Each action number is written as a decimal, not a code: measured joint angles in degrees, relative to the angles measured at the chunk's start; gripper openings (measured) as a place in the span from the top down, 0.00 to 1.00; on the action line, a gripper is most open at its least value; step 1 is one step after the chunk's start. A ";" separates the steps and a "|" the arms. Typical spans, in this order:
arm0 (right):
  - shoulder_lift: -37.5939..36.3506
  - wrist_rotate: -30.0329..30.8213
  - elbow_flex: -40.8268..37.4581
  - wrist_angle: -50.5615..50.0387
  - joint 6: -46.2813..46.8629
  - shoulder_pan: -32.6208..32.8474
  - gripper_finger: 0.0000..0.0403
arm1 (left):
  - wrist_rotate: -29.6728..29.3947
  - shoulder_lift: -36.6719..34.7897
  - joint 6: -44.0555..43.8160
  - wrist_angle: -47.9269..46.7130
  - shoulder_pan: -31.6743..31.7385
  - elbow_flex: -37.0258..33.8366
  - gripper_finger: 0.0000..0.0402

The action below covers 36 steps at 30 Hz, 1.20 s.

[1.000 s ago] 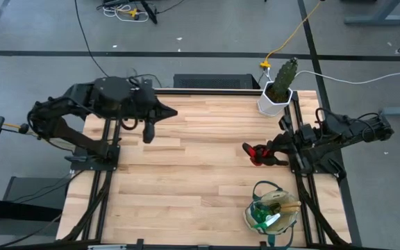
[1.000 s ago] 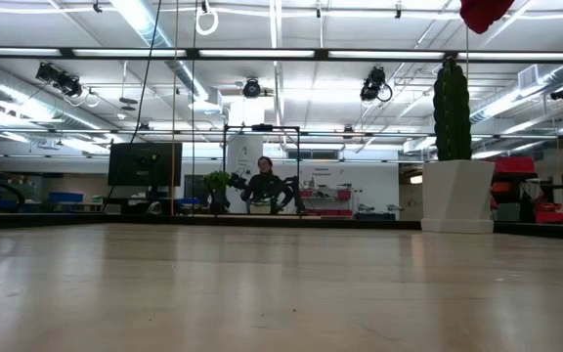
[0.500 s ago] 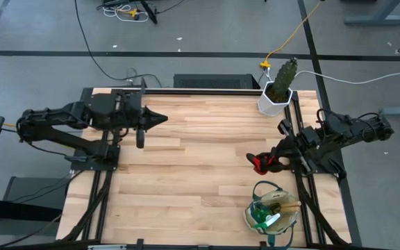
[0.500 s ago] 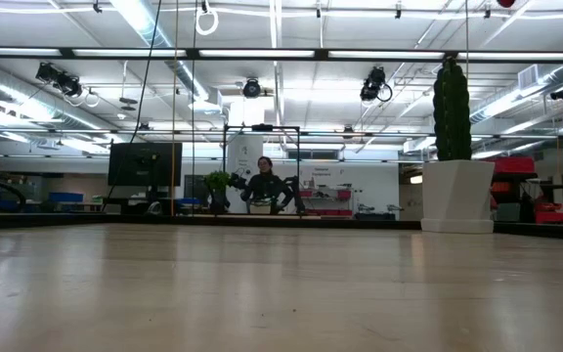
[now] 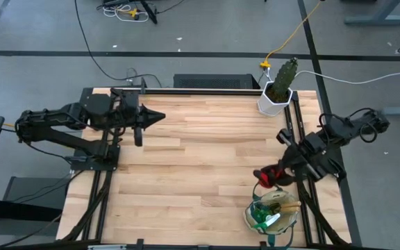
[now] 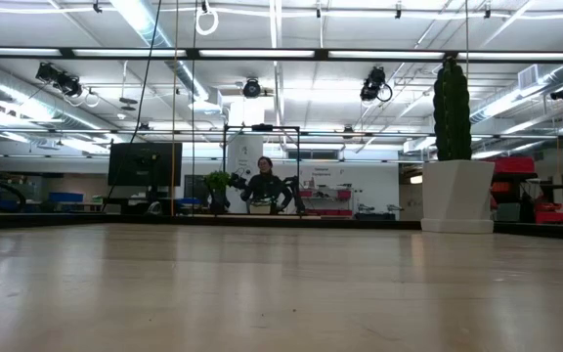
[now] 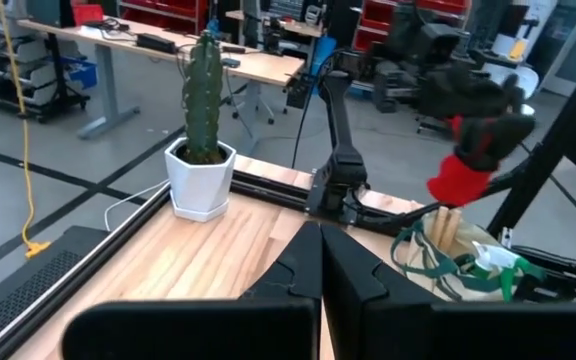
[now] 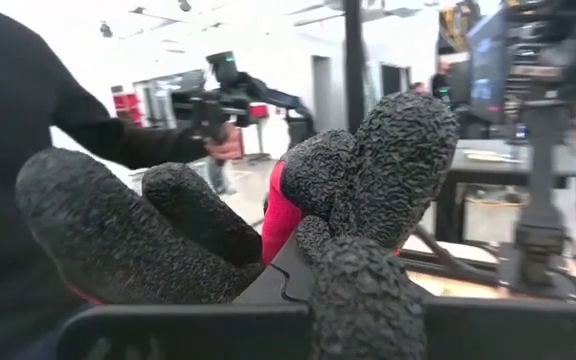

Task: Pick & Place Garden tools in Gardening bag
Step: Put the red gloves into the gardening tool bag

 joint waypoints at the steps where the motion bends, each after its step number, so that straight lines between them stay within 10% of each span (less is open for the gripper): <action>1: 0.33 0.02 0.00 0.32 0.02 0.91 1.00 | -0.38 0.00 -0.18 0.06 -0.02 0.00 1.00; 36: 1.48 0.73 0.00 -4.94 2.18 24.73 1.00 | 0.70 0.00 -3.97 0.13 -0.01 0.00 0.99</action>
